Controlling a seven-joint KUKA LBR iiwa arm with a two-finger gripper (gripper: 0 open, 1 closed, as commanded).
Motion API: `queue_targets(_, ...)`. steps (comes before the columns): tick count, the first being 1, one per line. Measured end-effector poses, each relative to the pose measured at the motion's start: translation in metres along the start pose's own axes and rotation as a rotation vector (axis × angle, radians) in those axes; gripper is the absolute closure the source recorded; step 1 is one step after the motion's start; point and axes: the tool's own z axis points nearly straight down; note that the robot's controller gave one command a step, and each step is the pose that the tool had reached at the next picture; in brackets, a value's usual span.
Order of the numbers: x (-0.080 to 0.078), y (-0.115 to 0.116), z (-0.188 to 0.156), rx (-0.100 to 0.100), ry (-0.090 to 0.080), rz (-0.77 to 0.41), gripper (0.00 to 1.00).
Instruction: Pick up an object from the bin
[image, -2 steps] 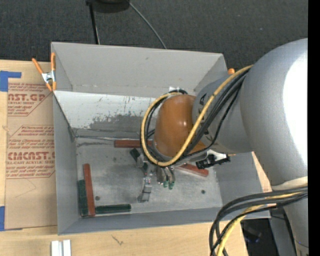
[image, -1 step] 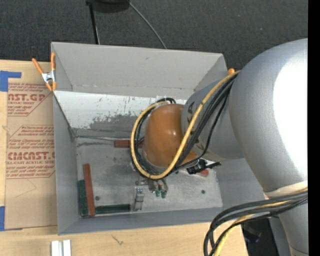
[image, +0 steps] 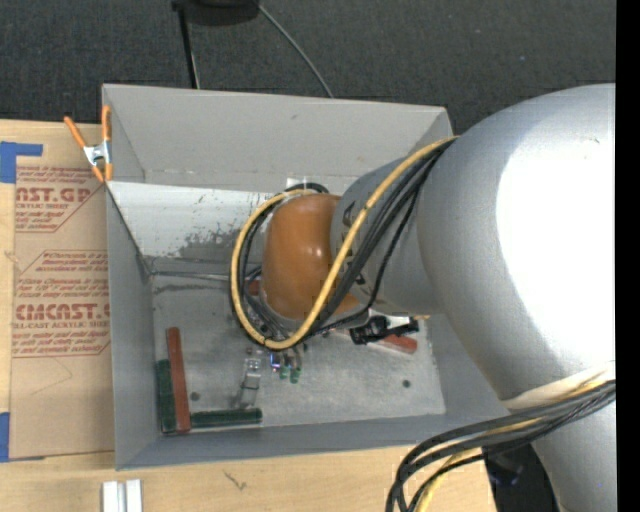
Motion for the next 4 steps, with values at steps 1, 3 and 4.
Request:
queue_targets(1, 0.005, 0.008, -0.007, 0.001, 0.001, 0.073, 0.00)
queue_targets(3, 0.004, 0.078, -0.038, -0.006, -0.010, -0.039, 0.00)
queue_targets(4, 0.021, 0.076, -0.011, 0.003, 0.002, 0.106, 0.00)
